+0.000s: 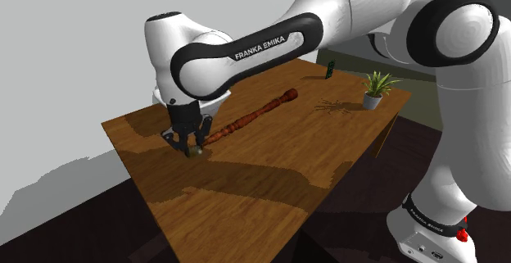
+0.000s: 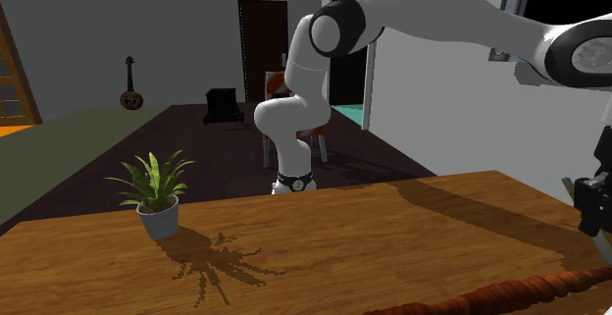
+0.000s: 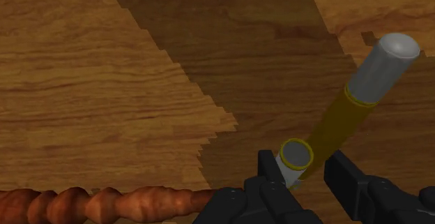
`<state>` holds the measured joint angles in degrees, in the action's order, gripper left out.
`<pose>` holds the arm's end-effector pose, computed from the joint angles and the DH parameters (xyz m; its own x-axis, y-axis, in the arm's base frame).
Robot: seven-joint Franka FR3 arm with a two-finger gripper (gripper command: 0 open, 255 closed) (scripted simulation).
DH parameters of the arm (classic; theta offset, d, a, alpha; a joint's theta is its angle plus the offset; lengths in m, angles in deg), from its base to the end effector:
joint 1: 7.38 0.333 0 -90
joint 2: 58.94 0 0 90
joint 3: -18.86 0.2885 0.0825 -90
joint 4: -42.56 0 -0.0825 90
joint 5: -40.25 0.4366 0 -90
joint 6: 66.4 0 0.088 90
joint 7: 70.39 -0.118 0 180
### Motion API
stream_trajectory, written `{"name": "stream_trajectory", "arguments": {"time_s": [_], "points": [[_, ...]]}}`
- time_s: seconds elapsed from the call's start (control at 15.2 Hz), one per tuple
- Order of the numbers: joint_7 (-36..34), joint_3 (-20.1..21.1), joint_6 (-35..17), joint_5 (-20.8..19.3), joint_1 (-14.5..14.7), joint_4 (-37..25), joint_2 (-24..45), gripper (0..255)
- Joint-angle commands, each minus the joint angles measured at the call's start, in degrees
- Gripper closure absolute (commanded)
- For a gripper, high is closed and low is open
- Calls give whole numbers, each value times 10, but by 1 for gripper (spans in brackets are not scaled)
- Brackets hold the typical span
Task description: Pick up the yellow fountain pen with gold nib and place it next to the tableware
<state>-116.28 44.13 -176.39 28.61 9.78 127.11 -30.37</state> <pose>0.5724 0.4469 0.3562 0.9992 -0.0367 -0.0149 -0.0368 -0.9993 -0.0066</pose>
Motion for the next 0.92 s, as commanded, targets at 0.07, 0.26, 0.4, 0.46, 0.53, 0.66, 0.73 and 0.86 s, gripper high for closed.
{"name": "stream_trajectory", "arguments": {"time_s": [0.07,0.26,0.4,0.46,0.53,0.66,0.73,0.86], "points": [[-1,-3,-22,-3,-2,17,7,255],[-3,-5,-41,-7,-2,30,14,255],[-3,-6,-45,-8,-2,32,16,255],[-3,-6,-45,-8,-2,32,16,255],[-3,-6,-45,-8,-2,32,16,255],[-3,-6,-45,-8,-2,32,16,255],[-3,-6,-45,-8,-2,32,16,255],[-4,-6,-45,-8,-2,32,16,0]]}}
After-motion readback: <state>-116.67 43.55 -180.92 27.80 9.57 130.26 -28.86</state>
